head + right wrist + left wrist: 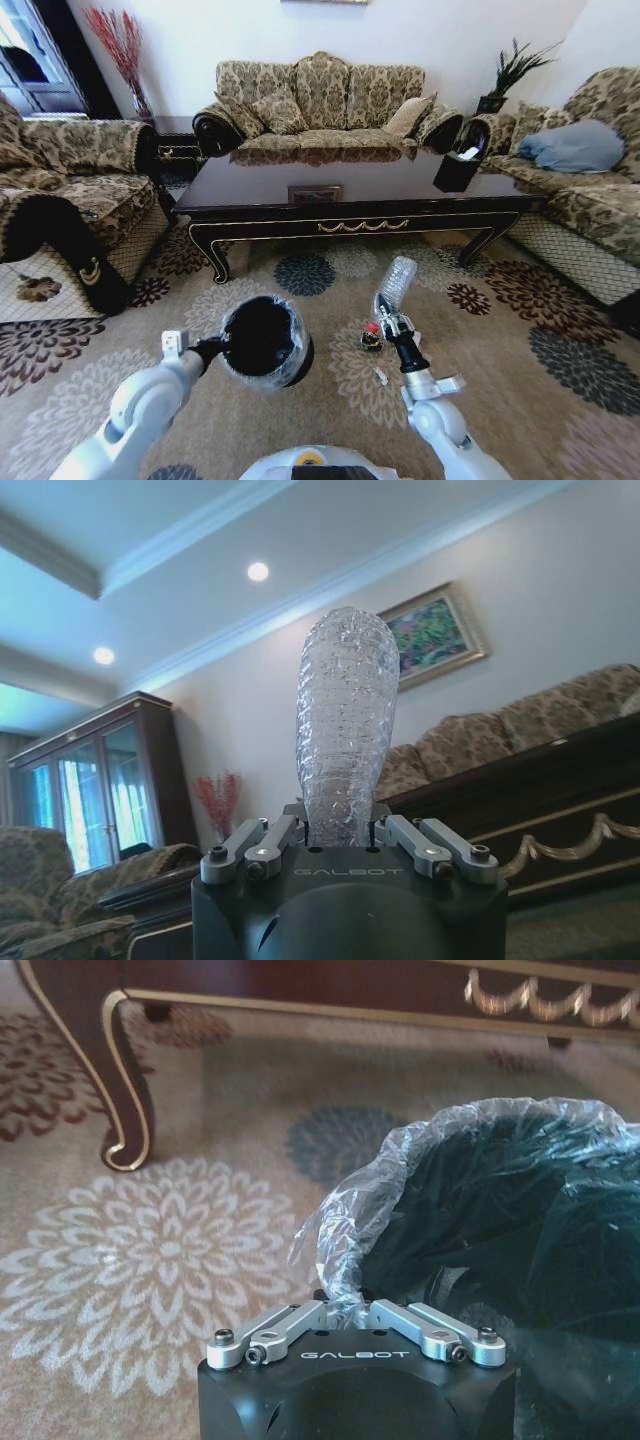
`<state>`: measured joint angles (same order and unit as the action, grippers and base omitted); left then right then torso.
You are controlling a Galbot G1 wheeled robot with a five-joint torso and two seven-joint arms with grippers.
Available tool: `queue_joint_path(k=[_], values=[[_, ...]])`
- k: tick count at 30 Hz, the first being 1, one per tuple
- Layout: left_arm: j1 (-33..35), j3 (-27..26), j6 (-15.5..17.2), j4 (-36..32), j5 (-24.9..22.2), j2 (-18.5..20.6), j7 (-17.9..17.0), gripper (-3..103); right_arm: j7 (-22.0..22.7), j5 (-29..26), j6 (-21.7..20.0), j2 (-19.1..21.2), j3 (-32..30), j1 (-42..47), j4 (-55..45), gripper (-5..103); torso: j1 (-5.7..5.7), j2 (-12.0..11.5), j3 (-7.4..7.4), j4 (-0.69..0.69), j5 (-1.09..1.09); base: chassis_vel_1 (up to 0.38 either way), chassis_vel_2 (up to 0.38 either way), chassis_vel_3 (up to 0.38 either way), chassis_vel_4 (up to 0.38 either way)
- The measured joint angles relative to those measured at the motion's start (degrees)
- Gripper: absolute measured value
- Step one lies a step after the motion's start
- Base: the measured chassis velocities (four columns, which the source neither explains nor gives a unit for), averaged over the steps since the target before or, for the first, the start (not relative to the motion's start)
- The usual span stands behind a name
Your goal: Move to the front of the table and pick up the trash from the floor, then place it into the trash bin.
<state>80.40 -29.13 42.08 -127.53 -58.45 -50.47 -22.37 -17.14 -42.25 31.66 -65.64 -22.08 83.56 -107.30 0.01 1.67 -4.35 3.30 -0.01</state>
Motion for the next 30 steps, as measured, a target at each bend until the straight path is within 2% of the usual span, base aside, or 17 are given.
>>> queue_joint_path(k=[3, 5, 7, 9, 11, 13, 15, 17, 20, 22, 26, 30], values=[[-2.3, 1.96, 0.05, 2.02, -0.76, 2.36, 0.51, 2, -0.47, 0.96, 0.77, 0.52, 1.26, -1.24, 0.77, 25, 0.0, 0.0, 0.0, -0.04, -0.01, 0.0, 0.0, 0.0, 0.0], [-7.58, 5.72, 0.11, 4.97, -1.85, 6.21, 1.26, 2, -0.93, 1.58, 1.1, 1.8, 2.96, -3.25, 2.13, 25, 0.0, 0.0, 0.0, -0.03, 0.01, 0.0, 0.0, 0.0, 0.0], [-9.01, 6.68, 0.12, 5.65, -2.05, 6.96, 1.4, 2, -1.03, 1.66, 1.12, 2.2, 3.33, -3.73, 2.43, 25, 0.0, 0.0, 0.0, -0.01, 0.01, 0.0, 0.0, 0.0, 0.0], [-15.68, 11.56, 0.1, 8.71, -3.32, 9.29, 1.59, 2, -1.85, 1.7, 1.38, 4.05, 4.73, -6.13, 4.02, 25, 0.0, 0.0, -0.01, 0.02, 0.01, 0.0, 0.0, 0.0, 0.0], [-17.29, 12.93, 0.1, 9.43, -3.73, 9.56, 1.6, 2, -2.15, 1.61, 1.45, 4.58, 5.13, -6.91, 4.55, 25, 0.0, 0.0, -0.01, 0.0, 0.02, 0.0, 0.0, 0.0, 0.0], [-22.6, 17.97, 0.1, 11.92, -4.83, 9.88, 1.67, 2, -2.75, 1.05, 1.59, 6.04, 6.3, -9.57, 6.12, 25, 0.0, 0.0, -0.01, 0.0, 0.0, 0.0, 0.0, 0.0, 0.0], [-26.69, 21.93, 0.1, 13.87, -5.32, 9.66, 1.71, 2, -2.82, 0.23, 1.65, 7.07, 7.54, -12.59, 8.01, 25, 0.0, -0.01, 0.0, 0.01, 0.01, 0.0, 0.0, 0.0, 0.0], [-28.66, 23.64, 0.1, 14.97, -5.39, 9.35, 1.68, 2, -2.82, -0.1, 1.68, 7.36, 8.04, -13.89, 8.8, 25, 0.0, 0.0, -0.01, -0.01, 0.01, 0.0, 0.0, 0.0, 0.0], [-34.69, 28.63, 0.11, 18.34, -5.7, 7.35, 1.5, 2, -2.81, -1.39, 1.77, 7.88, 10.05, -18.81, 11.64, 25, 0.0, -0.01, -0.01, -0.02, 0.01, 0.0, 0.0, 0.0, 0.0], [-36.08, 29.7, 0.11, 19.06, -5.9, 6.73, 1.44, 2, -2.8, -1.73, 1.77, 7.91, 10.59, -19.8, 12.14, 25, 0.0, 0.0, -0.01, -0.01, 0.01, 0.0, 0.0, 0.0, 0.0], [-42.47, 34.53, 0.1, 22.51, -7.38, 2.15, 0.34, 2, -2.52, -2.89, 1.72, 8.04, 14.1, -24.48, 14.06, 25, 0.0, -0.01, -0.01, 0.01, 0.01, 0.0, 0.0, 0.0, 0.0], [-44.38, 36.36, 0.09, 23.88, -7.86, -0.31, -0.58, 2, -2.43, -3.0, 1.62, 7.97, 15.96, -26.42, 14.94, 25, 0.0, -0.01, 0.0, 0.01, 0.01, 0.0, 0.0, 0.0, 0.0]])
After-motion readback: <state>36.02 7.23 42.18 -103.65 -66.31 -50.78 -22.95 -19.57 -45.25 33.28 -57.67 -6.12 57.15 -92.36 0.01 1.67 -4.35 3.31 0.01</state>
